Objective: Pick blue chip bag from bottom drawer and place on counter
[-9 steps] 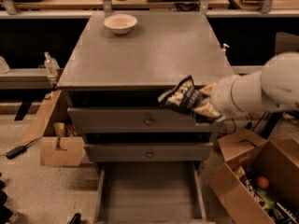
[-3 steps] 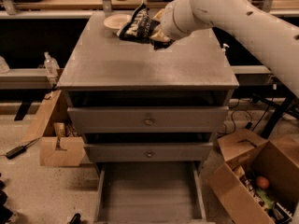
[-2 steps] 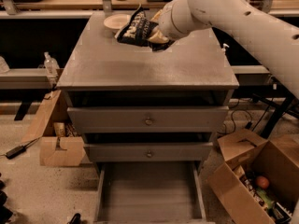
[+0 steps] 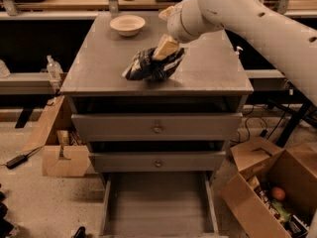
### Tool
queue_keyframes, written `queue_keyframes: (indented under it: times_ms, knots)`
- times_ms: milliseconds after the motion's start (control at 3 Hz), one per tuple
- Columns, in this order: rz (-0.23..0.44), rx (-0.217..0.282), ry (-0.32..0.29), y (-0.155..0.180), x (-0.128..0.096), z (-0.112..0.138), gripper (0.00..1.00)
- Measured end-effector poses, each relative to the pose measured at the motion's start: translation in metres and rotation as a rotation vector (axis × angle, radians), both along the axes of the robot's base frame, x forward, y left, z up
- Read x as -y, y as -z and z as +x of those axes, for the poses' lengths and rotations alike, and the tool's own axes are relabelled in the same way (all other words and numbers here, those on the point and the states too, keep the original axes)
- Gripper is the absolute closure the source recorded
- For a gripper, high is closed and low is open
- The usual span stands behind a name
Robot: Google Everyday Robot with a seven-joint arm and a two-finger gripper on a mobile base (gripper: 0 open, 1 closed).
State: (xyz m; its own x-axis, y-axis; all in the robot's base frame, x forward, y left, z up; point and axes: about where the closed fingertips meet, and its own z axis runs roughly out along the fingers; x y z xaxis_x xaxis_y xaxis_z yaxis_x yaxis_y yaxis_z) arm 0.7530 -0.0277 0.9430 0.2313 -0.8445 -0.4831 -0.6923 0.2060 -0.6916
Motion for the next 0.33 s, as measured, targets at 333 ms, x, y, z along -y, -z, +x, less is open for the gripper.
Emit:
queue_keyframes:
  times_ms: [333]
  knots:
    - [0.0,-0.001,-0.001,0.0006,-0.001,0.0,0.0]
